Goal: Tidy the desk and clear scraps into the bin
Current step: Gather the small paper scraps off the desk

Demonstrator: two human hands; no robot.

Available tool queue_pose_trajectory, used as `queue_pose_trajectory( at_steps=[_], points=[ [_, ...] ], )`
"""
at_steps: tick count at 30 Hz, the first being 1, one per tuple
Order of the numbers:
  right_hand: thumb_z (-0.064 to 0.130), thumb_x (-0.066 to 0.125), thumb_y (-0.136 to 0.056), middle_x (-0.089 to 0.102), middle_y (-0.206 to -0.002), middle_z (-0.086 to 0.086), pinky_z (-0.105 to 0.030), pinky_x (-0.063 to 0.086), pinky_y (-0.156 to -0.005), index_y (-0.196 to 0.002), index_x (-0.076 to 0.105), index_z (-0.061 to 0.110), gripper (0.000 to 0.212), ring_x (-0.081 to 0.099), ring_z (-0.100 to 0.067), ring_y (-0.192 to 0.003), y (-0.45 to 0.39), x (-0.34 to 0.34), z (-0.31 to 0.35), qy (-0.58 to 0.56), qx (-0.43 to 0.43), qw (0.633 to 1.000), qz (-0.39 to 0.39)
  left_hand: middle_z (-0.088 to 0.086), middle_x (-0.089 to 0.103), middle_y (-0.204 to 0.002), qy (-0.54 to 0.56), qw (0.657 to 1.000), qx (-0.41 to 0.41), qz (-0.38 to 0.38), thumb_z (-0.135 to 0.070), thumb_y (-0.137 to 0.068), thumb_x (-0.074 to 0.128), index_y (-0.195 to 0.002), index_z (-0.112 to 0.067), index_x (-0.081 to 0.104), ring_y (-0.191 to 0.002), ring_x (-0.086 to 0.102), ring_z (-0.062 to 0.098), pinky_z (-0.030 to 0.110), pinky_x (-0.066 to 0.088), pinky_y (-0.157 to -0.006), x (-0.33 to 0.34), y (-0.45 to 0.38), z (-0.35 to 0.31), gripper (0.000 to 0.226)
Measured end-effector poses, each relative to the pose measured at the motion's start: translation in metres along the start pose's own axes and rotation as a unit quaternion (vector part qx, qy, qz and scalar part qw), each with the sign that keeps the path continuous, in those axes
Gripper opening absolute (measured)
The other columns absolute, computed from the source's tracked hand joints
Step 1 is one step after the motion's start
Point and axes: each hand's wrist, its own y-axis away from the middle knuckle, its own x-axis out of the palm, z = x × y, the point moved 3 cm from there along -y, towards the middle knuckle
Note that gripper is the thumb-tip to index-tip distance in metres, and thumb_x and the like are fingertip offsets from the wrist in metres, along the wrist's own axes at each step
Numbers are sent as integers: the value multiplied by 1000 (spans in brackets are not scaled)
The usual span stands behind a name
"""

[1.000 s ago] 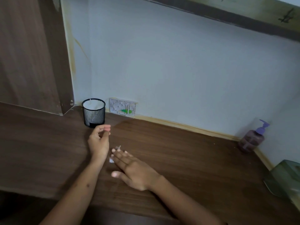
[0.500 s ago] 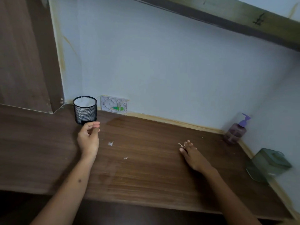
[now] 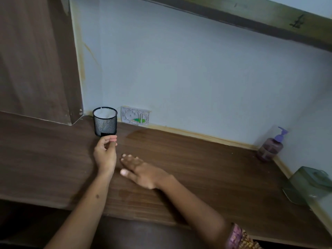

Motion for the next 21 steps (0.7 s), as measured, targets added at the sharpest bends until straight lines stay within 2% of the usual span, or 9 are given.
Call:
queue_pose_trajectory(
  at_steps=[3,6,8,10,12,14,16,18,21],
  points=[
    [40,31,-103,4,-162,-3,-18,-7,-116,-154,12,10,62,0,-10,-148,40,13,12,54,-85,995,14,-3,65,-81,-4,1000,1,7,4,-87,52,-94,-15,66,-63,59,-5,38,47,-78,1,-1,1,25],
    [42,32,-102,4,-162,-3,-19,-7,-118,-154,12,10,63,-2,-8,-148,86,14,-9,78,-117,990,10,-3,65,-81,-14,1000,3,15,5,-86,51,-92,-16,66,-63,58,-5,37,47,-78,3,-1,2,27],
    [56,26,-97,-1,-161,7,-19,-7,-118,-155,8,20,70,-6,-4,-146,109,5,-44,66,-47,997,16,3,65,-84,-25,999,13,23,6,-86,50,-93,-15,66,-64,58,-6,35,47,-76,5,1,0,27],
    [78,9,-83,-6,-158,17,-25,-3,-120,-154,2,30,86,-7,-4,-146,131,-7,-88,38,72,997,9,7,65,-87,-35,999,26,29,7,-86,50,-93,-13,66,-64,58,-7,31,47,-75,7,3,-2,26],
    [90,-10,-64,-10,-156,15,-26,-3,-120,-154,1,27,110,-4,-9,-148,153,-18,-133,22,180,983,-31,8,65,-88,-38,998,31,29,7,-86,49,-94,-12,66,-64,59,-7,29,47,-75,7,3,-4,26],
    [88,-13,-62,-6,-160,4,-28,-2,-119,-154,2,18,117,-1,-14,-149,175,-23,-173,17,301,950,-79,7,65,-89,-41,998,32,32,7,-86,50,-94,-11,66,-65,59,-7,26,47,-75,7,4,-4,25],
    [76,-3,-76,3,-162,-8,-35,3,-121,-153,8,10,103,4,-20,-150,192,-23,-198,12,404,905,-130,7,65,-89,-48,998,35,34,7,-86,50,-94,-11,66,-67,59,-5,19,46,-75,7,5,-5,25],
    [67,6,-89,7,-161,-14,-39,5,-122,-152,12,5,89,7,-24,-149,195,-19,-206,-8,459,874,-161,8,65,-90,-54,997,40,36,7,-86,50,-95,-10,66,-71,59,2,15,45,-74,8,7,-7,25],
    [61,11,-96,6,-160,-20,-39,3,-120,-151,11,-1,83,7,-29,-149,174,-16,-191,-30,485,855,-182,9,66,-92,-55,997,42,42,8,-85,50,-94,-10,66,-74,59,15,26,47,-78,8,7,-8,25]
  ],
)
